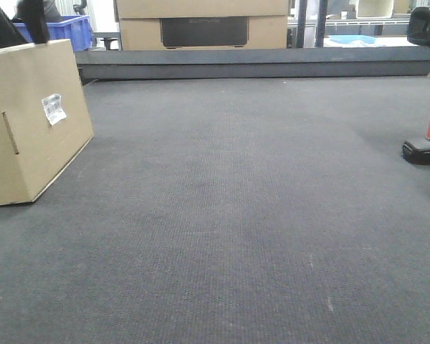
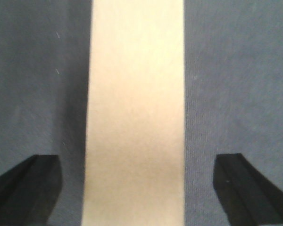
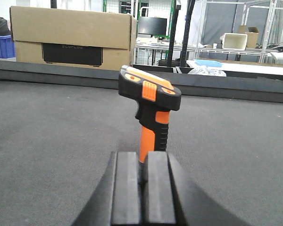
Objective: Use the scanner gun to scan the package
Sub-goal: 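Grasp the cardboard box with the left gripper and lift it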
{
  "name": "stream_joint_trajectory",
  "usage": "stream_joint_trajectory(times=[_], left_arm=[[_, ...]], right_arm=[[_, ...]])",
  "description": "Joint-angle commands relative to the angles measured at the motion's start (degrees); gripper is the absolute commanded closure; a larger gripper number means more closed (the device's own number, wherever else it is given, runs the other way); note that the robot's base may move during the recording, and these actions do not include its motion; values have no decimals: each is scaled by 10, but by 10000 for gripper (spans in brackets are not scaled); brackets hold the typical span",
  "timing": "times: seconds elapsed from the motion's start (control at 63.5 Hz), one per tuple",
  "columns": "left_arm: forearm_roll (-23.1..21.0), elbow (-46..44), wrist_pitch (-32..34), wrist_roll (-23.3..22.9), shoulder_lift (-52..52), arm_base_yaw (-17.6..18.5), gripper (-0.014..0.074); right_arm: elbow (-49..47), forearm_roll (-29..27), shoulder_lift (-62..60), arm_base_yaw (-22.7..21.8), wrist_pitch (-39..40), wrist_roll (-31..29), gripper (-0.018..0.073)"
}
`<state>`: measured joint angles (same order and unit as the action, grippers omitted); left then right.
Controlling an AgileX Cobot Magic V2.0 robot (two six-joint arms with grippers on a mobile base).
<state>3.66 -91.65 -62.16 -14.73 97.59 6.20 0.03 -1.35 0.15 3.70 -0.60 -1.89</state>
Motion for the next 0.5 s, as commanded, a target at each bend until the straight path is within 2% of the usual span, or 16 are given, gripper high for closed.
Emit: stream_joint_trajectory(times=[0.0,0.205,0.268,0.331,0.378,0.456,0.472,0.488], left_arm=[[-9,7,-2,-4,18,3,108],[-9,7,-15,6,51,3,127],[-9,7,-24,6,53,3,171],[-9,7,-27,6,53,3,282],[-9,7,-27,6,52,3,406],[-15,6,-26,6,47,3,678],[-20,6,-26,6,46,3,710],[-27,5,-26,6,43,3,706]], right_arm=[[0,4,-1,0,12,-1,721],[0,4,-1,0,12,-1,721],[0,4,-1,0,12,-1,721],[0,4,-1,0,12,-1,721],[0,4,-1,0,12,-1,721],[0,4,-1,0,12,-1,721],[0,4,-1,0,12,-1,721],[0,4,-1,0,12,-1,721]])
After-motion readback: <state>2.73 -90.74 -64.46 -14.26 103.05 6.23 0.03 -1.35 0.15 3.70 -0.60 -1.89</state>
